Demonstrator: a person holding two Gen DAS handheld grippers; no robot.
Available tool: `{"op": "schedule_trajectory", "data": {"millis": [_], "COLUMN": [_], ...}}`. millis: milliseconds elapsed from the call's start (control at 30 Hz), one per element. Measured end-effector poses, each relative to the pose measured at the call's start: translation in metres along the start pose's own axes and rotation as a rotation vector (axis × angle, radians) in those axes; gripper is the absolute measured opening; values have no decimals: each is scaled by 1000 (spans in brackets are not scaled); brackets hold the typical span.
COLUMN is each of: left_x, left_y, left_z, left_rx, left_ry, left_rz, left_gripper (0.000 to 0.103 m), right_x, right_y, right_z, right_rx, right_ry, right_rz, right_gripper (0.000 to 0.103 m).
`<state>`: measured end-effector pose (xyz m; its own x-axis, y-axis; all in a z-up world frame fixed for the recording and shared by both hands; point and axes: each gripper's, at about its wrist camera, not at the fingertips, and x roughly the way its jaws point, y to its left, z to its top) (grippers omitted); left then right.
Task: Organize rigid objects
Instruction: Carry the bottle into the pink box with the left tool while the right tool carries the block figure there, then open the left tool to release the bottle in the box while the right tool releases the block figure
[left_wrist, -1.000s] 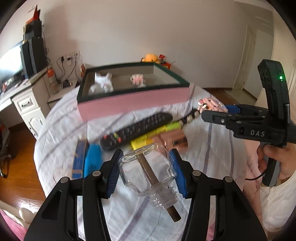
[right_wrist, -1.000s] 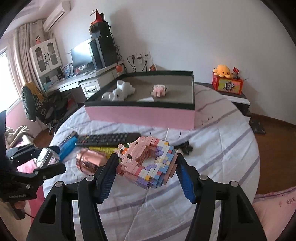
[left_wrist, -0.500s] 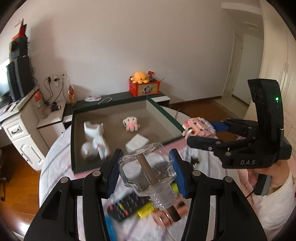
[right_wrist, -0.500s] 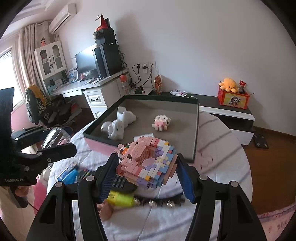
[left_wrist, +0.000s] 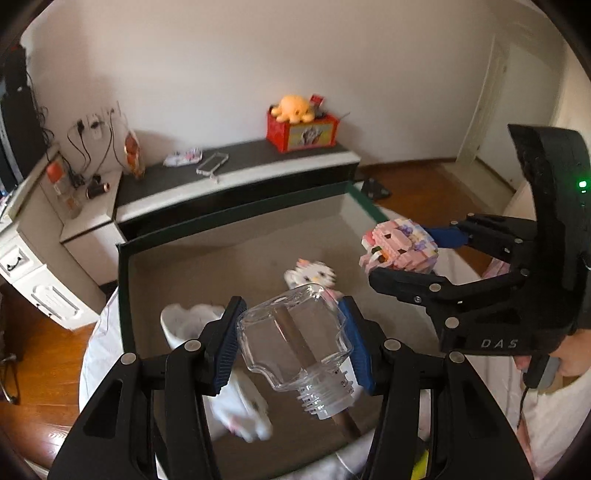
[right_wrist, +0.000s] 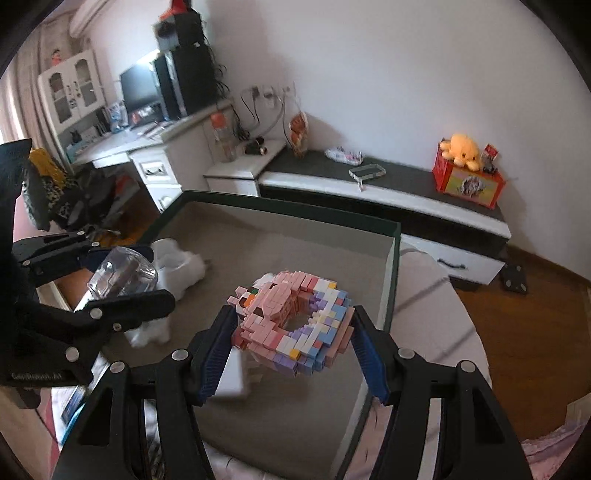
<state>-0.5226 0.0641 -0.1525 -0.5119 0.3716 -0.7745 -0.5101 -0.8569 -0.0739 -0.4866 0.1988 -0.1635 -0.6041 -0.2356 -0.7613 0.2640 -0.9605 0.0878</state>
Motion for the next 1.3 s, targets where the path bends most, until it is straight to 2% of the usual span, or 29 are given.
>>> {"op": "schedule_trajectory", "data": {"millis": [200,433,600,767,833,900,933,967,1000,1100,1233,1300], "left_x": [48,92,112,114,111,108,106,103,100,87,63,45], "left_y": [20,41,47,53,54,56,57,60,60,62,62,61], "left_z": [25,31,31,32,33,33,33,33,33,31,25,21], "left_rx": [-19,-60,-75,-110,-98,-101,-107,-118,-122,-146,-168,-179], "left_ry": [97,184,217,220,211,203,200,189,182,158,123,89], "left_rz": [13,50,90,107,131,135,145,154,156,169,169,166], "left_gripper": [53,53,53,53,56,67,71,80,87,94,95,100], "right_x": [39,65,77,84,82,81,79,78,75,65,48,38], "right_y": [-12,-22,-23,-25,-22,-18,-17,-16,-15,-13,-9,-6], "right_z": [26,39,44,44,44,45,45,45,45,46,44,42], "right_rx": [-13,-15,-46,-55,-78,-97,-102,-105,-109,-110,-103,-96], "right_ry": [67,118,154,190,189,180,173,165,154,122,92,73], "right_rz": [-30,-40,-51,-67,-90,-108,-126,-139,-145,-161,-168,-161], "right_gripper": [63,64,64,64,64,66,74,82,82,82,83,84]}}
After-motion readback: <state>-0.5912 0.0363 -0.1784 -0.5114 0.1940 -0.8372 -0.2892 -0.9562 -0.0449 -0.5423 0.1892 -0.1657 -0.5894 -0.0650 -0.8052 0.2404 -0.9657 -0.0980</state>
